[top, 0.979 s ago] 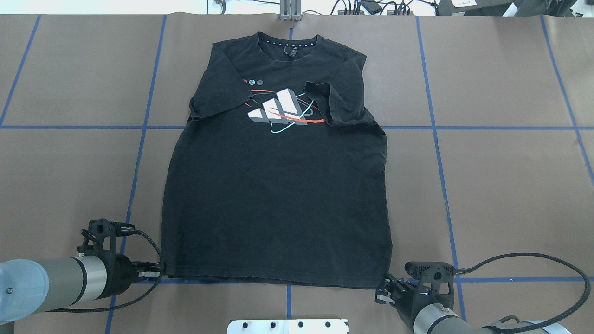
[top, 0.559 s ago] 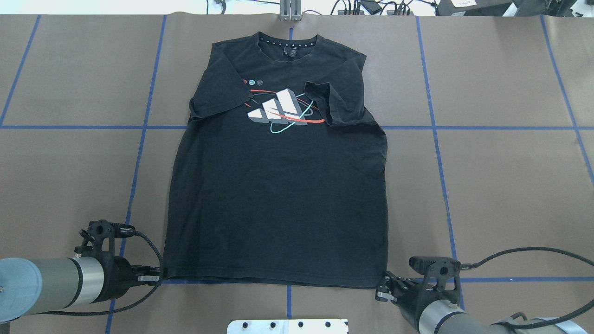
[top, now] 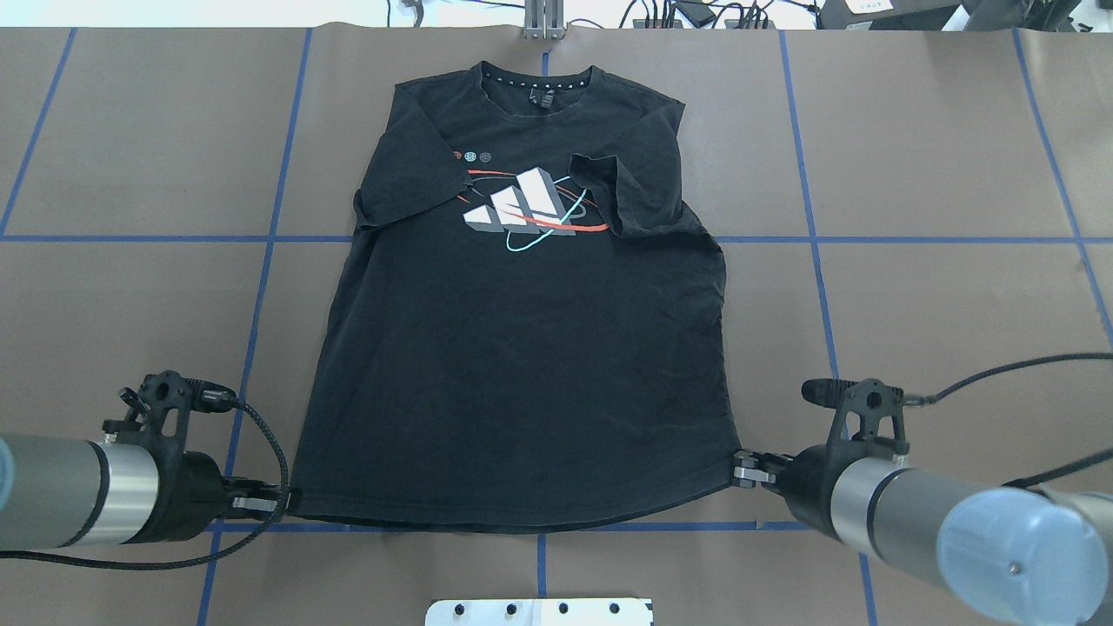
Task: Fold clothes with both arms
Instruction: 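Lower both grippers and pinch the hem corners nearest the robot, then lift the hem with both grippers and fold it toward the collar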
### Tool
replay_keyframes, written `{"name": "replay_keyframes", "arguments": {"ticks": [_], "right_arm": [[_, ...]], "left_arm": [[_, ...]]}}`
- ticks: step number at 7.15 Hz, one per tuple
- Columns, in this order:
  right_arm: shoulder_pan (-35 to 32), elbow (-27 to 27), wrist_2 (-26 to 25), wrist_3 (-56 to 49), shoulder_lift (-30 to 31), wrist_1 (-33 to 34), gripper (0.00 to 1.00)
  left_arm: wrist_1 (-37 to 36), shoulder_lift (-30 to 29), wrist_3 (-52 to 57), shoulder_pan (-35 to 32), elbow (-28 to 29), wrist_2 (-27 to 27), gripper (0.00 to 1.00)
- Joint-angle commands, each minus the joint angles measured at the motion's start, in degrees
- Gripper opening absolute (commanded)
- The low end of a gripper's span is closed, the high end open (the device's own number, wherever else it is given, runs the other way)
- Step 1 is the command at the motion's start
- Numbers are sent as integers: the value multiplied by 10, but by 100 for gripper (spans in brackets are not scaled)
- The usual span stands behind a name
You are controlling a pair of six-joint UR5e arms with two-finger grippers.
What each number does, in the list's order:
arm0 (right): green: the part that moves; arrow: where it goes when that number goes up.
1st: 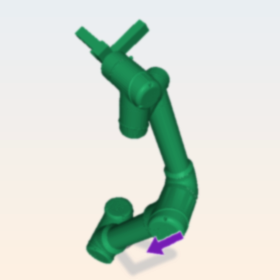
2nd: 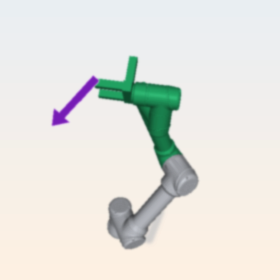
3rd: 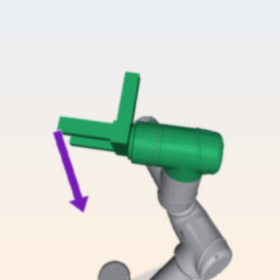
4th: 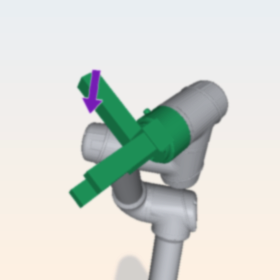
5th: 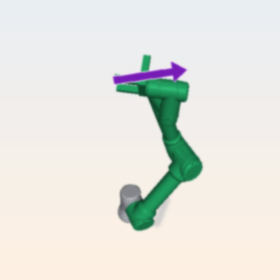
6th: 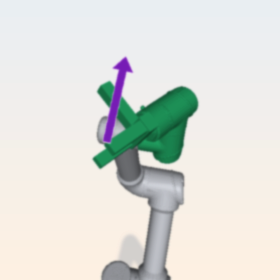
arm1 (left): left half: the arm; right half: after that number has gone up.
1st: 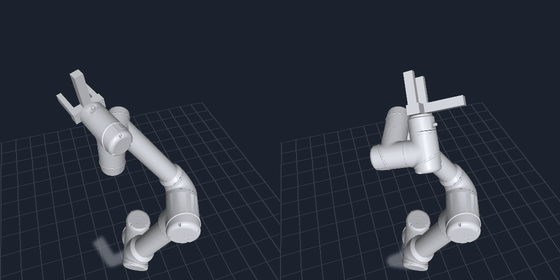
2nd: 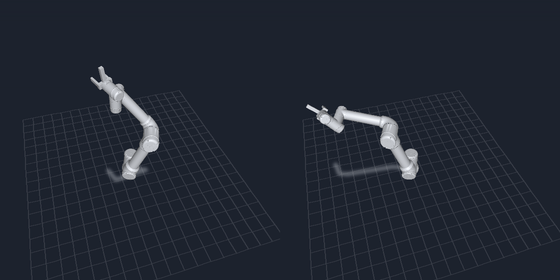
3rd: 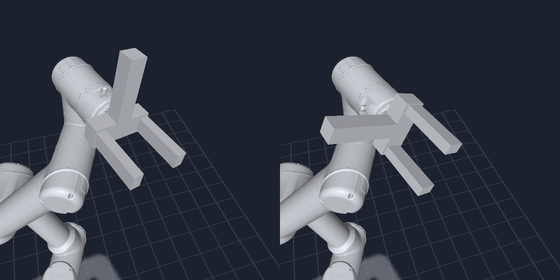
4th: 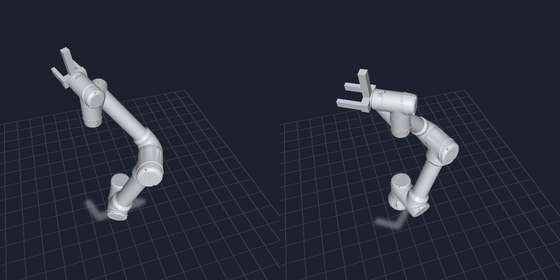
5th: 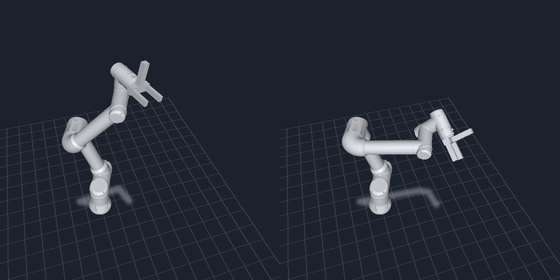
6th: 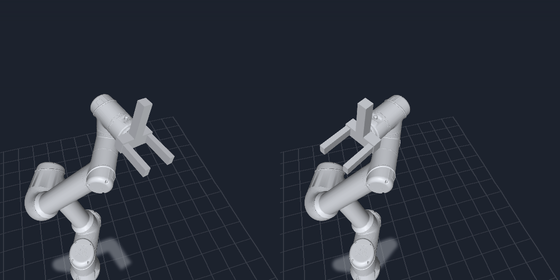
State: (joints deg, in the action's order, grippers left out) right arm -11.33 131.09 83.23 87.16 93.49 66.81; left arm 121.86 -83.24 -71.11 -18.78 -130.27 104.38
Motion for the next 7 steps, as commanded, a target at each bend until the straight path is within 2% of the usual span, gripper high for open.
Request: {"name": "replay_keyframes", "arguments": {"ticks": [1,2,4,5,6,7], "right_arm": [[-30,66,118,-26,42,-2,0],[-7,101,146,-26,63,-2,0],[26,140,149,-27,83,-2,0],[18,134,143,-28,80,0,0],[-29,110,143,-28,78,1,0],[-62,77,142,-28,52,1,0]], "left_arm": [[-64,0,31,-22,-75,60,0],[-65,8,31,-21,-102,60,0],[-71,9,30,-11,-131,63,0],[-90,1,30,-15,-124,64,0],[-96,-16,31,-27,-100,57,0],[-96,-56,34,-68,-56,48,0]]}}
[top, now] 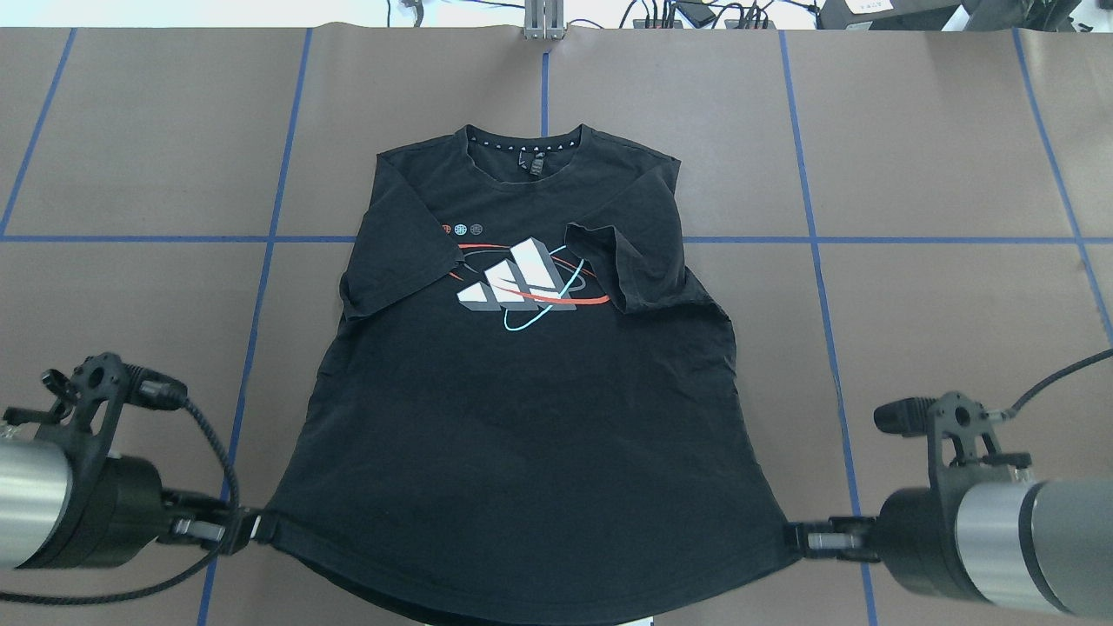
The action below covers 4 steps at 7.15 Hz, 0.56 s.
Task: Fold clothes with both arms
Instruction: 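Lift the hem with both grippers and fold it toward the collar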
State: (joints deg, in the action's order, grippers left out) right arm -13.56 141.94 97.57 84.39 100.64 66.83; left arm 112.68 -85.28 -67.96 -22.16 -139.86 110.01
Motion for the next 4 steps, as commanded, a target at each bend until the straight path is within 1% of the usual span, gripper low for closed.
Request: {"name": "replay_keyframes", "arguments": {"ticks": [1,2,3,4], "right_arm": [[-86,-87,-2,0,-87,1,0],[-130,-144,-2,-1,-136,1,0],[-161,-186,-7,-7,-177,0,0],[-183,-239,-28,-12,-236,1,0]], "left_arm": [[-5,-102,17,-85,94,-14,0],[-4,-124,20,-130,137,-22,0],[-5,-157,59,-165,171,-37,0],[-5,-169,70,-182,201,-56,0]]}}
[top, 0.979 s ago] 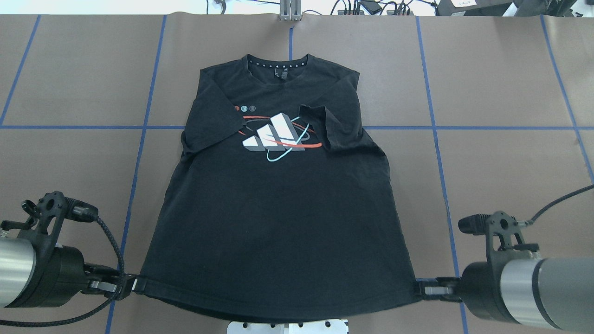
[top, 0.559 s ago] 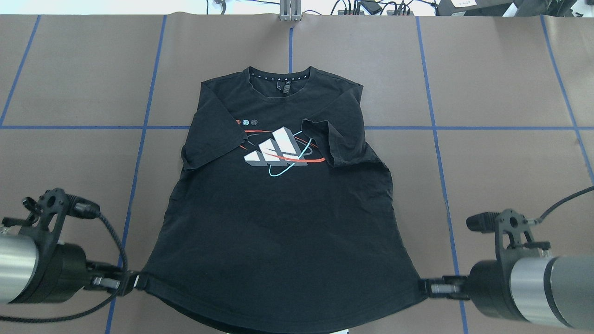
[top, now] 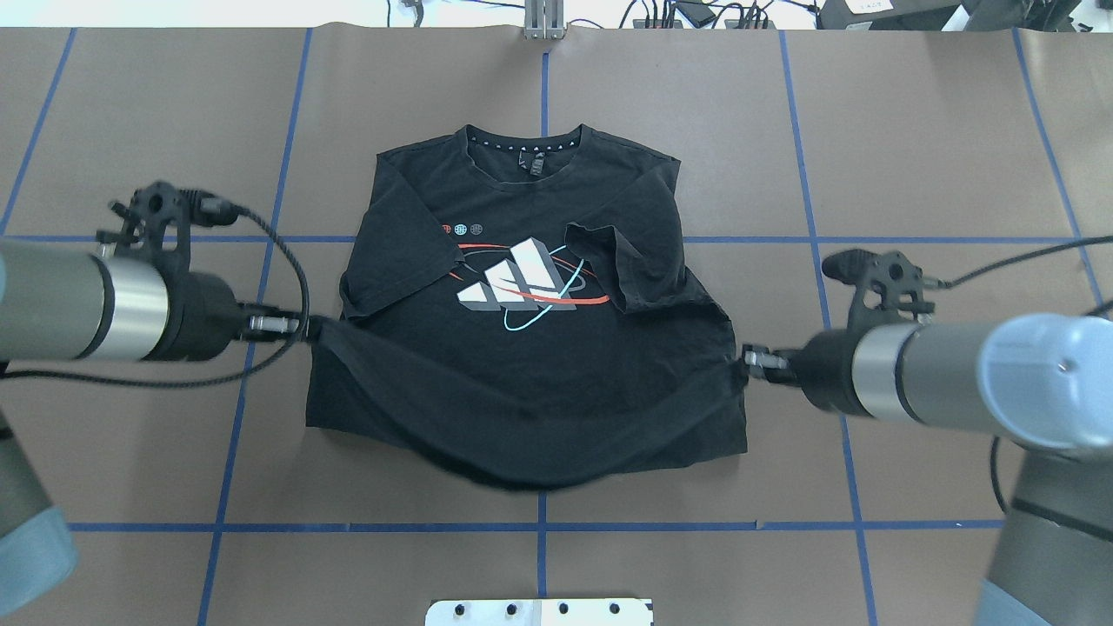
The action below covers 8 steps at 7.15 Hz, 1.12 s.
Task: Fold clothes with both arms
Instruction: 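Lift the hem with both grippers and fold it toward the collar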
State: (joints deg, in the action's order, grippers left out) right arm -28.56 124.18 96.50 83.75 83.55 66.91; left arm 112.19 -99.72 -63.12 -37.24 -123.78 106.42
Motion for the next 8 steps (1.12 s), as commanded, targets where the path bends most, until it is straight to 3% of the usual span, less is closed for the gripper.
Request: {"name": "replay_keyframes", "arguments": {"ticks": [1,2,6,8], "right_arm": [[-57,-101,-18,-17,-106,1,0],[-90,-112,-14,-23,-118,1,0],[-173,-157,8,-50,-170,1,0],[-187,-221,8,-52,-210,-1,0]], "left_arm": [[0,-35,22,-34,60,-59,0],[0,-51,22,-45,77,-81,0],[2,-128,30,-99,168,-82,0],[7,-151,54,-114,213,-82,0]]}}
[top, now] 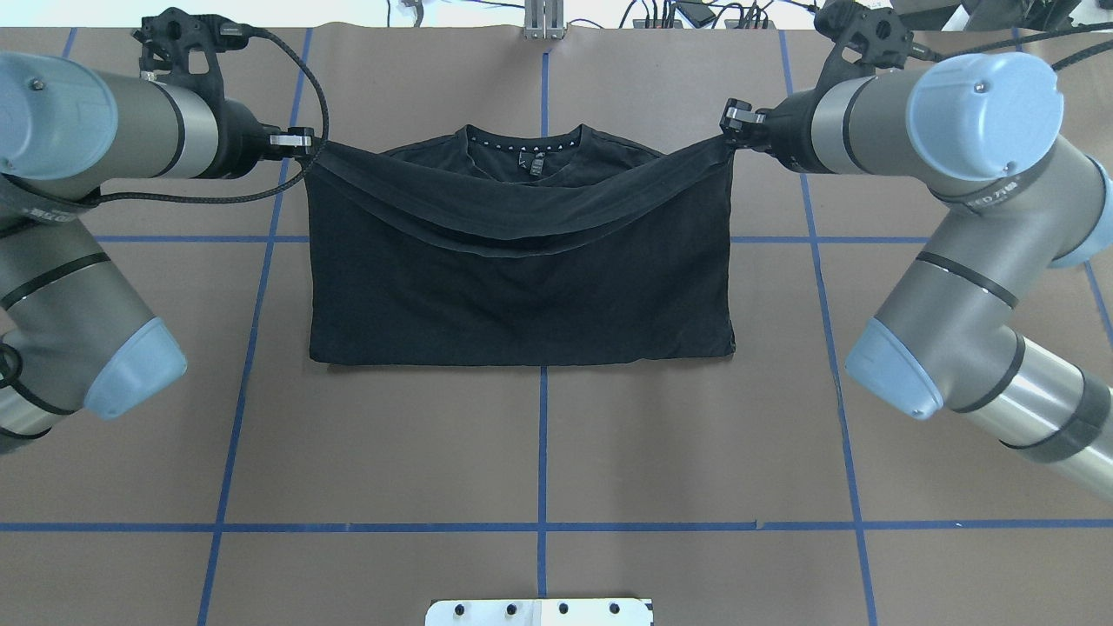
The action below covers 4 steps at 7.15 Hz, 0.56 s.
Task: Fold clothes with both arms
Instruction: 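Lift the hem with both grippers and fold it toward the collar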
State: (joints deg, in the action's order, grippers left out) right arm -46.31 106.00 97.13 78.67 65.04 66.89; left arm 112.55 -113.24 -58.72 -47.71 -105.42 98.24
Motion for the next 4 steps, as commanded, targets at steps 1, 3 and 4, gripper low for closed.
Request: {"name": "replay_keyframes", "arguments": {"ticks": [1,3,4], "right_arm": [[-16,-91,2,-6,-60,-2,0],[-29,-172,2,-24,-96,-3,0],[-28,-203,2,-26,-106,-5,0]], "left_arm": [[4,-39,14,-13,67,1,0],[34,-72,34,-21,152,-1,0],[39,-100,35,-20,205,-9,0]]}}
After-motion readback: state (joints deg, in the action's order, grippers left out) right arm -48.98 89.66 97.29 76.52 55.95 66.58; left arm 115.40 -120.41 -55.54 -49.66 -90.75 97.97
